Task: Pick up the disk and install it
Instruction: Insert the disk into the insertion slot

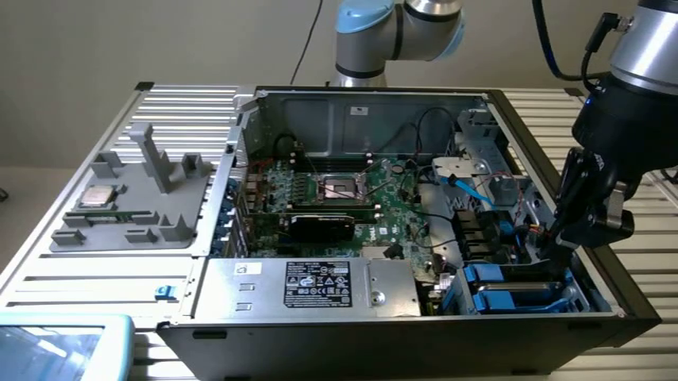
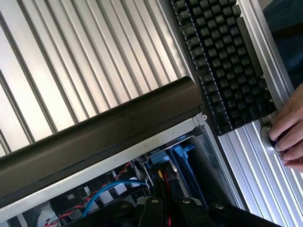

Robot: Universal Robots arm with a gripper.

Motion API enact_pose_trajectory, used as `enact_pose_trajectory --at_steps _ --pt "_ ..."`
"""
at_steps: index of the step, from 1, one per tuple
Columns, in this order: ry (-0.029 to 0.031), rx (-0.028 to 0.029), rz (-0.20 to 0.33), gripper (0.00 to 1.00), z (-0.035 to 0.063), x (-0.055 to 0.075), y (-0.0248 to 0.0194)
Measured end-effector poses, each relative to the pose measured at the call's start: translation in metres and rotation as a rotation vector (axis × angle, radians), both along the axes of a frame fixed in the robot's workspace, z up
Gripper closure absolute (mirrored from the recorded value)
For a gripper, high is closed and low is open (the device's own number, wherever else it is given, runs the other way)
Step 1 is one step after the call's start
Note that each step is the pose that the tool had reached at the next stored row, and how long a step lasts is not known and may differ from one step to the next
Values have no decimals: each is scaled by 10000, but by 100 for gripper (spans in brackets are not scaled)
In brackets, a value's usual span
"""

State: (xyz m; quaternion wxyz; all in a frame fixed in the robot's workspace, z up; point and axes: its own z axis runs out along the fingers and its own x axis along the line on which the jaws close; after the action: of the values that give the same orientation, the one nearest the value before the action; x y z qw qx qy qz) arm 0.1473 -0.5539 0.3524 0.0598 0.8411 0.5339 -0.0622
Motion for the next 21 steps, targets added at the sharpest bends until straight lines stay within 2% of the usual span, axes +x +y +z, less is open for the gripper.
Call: enact_pose_trajectory --at_steps 3,6,8,9,10,14,16,17,18,21 --pt "0 -5 0 85 0 0 5" --pt "0 -25 -2 85 3 0 33" --pt "0 -81 -2 85 5 0 50" --pt "0 -165 -2 85 5 0 56" --pt "0 -318 -2 85 6 0 61" --pt "0 -1048 -2 85 12 0 93" --pt "0 -1339 -2 85 19 0 115" --pt "0 -1505 -2 85 22 0 128" --pt "0 -1651 -2 85 24 0 139" --pt "0 -1984 -2 85 25 0 177"
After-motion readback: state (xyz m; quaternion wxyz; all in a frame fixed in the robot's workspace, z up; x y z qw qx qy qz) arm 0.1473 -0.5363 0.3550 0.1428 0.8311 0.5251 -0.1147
